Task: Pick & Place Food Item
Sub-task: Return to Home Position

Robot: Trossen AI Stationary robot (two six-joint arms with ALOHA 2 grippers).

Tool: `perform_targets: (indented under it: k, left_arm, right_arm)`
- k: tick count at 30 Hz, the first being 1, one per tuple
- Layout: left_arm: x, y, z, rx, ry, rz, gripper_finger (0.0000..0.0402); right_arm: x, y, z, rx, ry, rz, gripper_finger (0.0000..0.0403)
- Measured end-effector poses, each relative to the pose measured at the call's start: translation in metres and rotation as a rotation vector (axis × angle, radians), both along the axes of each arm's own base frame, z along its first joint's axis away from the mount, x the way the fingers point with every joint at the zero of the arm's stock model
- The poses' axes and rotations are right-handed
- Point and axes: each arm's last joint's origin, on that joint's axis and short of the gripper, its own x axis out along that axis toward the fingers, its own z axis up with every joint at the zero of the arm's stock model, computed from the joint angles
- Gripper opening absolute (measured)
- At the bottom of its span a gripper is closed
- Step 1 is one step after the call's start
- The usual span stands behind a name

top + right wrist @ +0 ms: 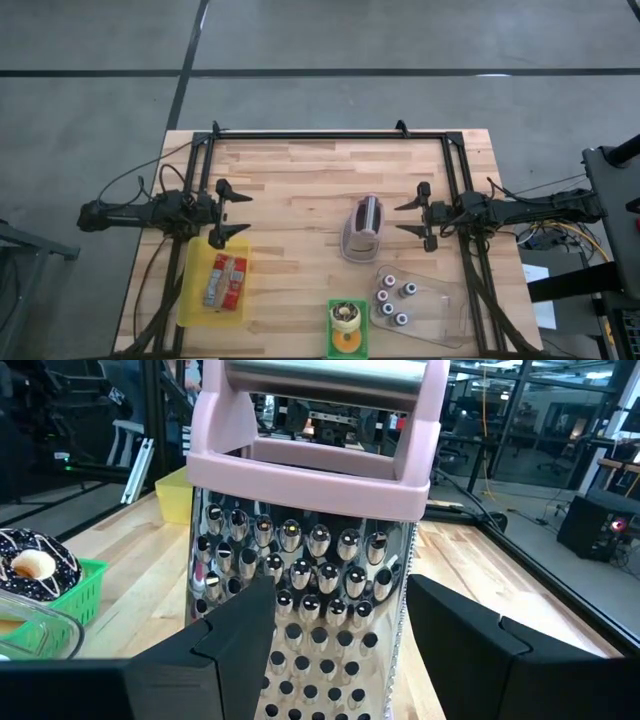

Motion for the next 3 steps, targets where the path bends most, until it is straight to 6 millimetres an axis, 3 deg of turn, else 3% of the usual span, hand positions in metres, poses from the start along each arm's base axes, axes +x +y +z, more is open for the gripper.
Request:
perform_targets:
  k: [3]
  left_arm:
    - [0.0, 0.0, 0.0, 0.0, 0.0, 0.0, 0.0369]
  right_arm:
    - [0.0, 0.0, 0.0, 0.0, 0.0, 0.0, 0.0221]
